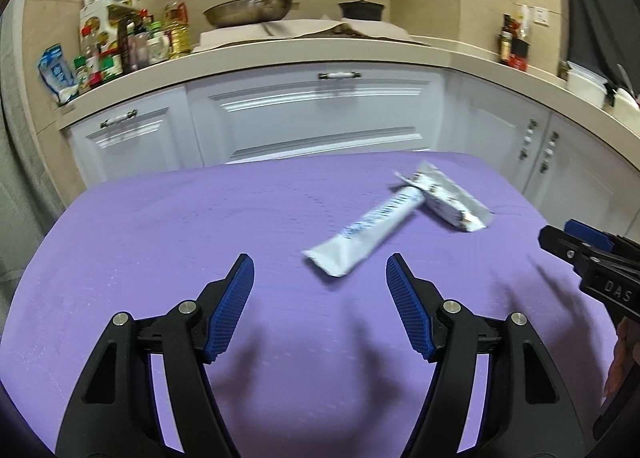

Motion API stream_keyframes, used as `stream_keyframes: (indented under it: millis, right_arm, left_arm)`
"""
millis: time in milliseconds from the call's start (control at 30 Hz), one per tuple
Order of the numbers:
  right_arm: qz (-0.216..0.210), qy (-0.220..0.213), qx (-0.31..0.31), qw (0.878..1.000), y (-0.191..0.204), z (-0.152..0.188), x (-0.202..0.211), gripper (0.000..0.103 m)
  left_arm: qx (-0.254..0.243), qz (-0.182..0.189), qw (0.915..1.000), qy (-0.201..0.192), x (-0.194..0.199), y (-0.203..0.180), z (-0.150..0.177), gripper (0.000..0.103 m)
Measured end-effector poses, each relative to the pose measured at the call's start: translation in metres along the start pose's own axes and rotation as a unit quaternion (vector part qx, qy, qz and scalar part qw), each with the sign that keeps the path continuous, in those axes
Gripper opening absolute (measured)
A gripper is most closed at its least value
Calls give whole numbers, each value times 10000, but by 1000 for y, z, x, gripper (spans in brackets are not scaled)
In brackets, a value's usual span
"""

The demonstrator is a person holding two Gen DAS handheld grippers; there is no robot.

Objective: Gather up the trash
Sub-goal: 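Move both open tools back over the tube and packet on the table, then grasp the white printed packet with the right tool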

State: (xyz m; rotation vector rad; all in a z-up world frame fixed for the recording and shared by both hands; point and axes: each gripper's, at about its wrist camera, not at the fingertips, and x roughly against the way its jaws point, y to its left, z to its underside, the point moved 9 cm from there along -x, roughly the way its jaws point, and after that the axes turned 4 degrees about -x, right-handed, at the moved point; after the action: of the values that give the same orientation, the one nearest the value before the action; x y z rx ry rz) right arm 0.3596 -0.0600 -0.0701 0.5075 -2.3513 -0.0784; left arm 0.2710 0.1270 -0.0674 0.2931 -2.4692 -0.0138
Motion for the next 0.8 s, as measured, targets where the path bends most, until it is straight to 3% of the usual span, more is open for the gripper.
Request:
stream_keyframes:
  millis: [400,800]
  right_arm:
    - [21,389,471,9981,42,-15,-60,51]
    - [113,811,534,9952,42,-14,-93,21]
  left_arm:
    - [216,-103,9996,167,-31,43,-4,67]
    - [376,-262,9986,255,-41,71,-2,67]
